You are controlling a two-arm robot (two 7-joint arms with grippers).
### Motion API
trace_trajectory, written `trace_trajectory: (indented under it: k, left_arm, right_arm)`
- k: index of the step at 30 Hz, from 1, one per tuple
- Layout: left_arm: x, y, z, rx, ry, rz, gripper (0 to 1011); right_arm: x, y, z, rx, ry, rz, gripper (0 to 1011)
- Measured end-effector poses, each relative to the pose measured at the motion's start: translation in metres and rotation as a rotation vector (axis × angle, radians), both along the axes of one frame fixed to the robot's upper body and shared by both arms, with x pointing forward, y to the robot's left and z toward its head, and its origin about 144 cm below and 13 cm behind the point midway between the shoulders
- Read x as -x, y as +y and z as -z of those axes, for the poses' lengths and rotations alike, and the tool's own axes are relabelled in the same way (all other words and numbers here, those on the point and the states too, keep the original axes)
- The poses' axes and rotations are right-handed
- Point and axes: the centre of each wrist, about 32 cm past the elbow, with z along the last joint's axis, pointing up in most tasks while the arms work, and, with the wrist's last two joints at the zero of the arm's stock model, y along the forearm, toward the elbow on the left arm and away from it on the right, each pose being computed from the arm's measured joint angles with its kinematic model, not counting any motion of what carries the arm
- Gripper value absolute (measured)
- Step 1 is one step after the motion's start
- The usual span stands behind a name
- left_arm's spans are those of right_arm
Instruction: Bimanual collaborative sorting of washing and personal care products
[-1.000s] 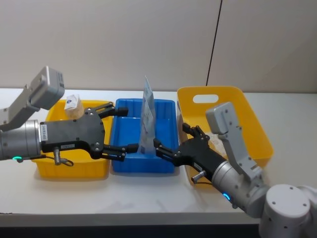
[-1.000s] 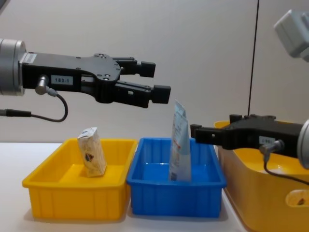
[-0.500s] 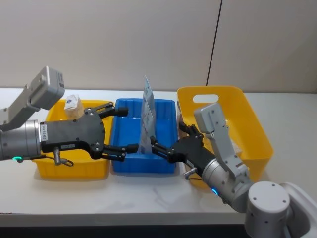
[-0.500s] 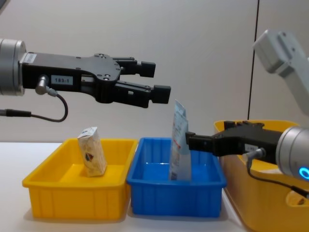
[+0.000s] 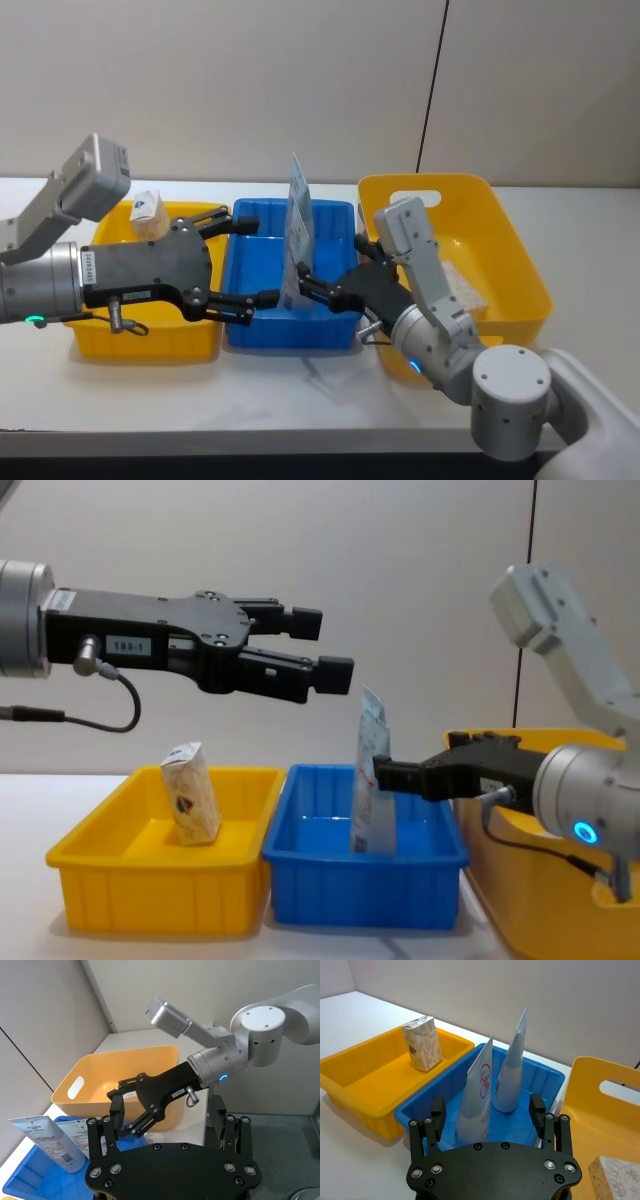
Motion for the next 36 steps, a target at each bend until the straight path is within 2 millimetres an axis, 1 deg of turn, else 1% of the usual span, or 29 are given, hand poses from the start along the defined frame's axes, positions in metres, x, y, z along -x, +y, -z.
trace_trajectory:
  k: [11, 27, 31, 32, 33, 34, 35, 36]
  left_arm:
    - [0.0, 0.0, 0.0, 0.0, 0.0, 0.0, 1001]
    - [0.0, 0.0, 0.0, 0.0, 0.0, 0.0, 1001]
    - [0.0, 0.0, 0.0, 0.0, 0.0, 0.0, 1001]
    - [0.0, 0.0, 0.0, 0.0, 0.0, 0.0, 1001]
    - [0.0, 0.0, 0.0, 0.0, 0.0, 0.0, 1001]
    - [0.0, 0.0, 0.0, 0.0, 0.0, 0.0, 1002]
    - [0.0, 0.0, 0.0, 0.0, 0.0, 0.0, 1001]
    - [0.0, 0.0, 0.0, 0.0, 0.0, 0.0, 1001]
  right_arm:
    - [-0.021, 0.005, 0.004, 0.012, 0.004, -0.025, 1002]
    - [-0.041, 0.011, 0.009, 0.022, 0.016, -0.057, 993]
    - [-0.045, 0.013, 0.01, 0.022, 0.015, -0.062, 917]
    - [-0.046, 0.013, 0.011, 0.023, 0.017, -0.063, 870]
    - [-0.047, 0.013, 0.011, 0.023, 0.017, -0.064, 859]
    - [-0.047, 0.014, 0.011, 0.022, 0.017, -0.064, 817]
    - [-0.048, 0.014, 0.011, 0.022, 0.017, -0.065, 805]
    - [-0.048, 0.014, 0.011, 0.022, 0.016, -0.065, 759]
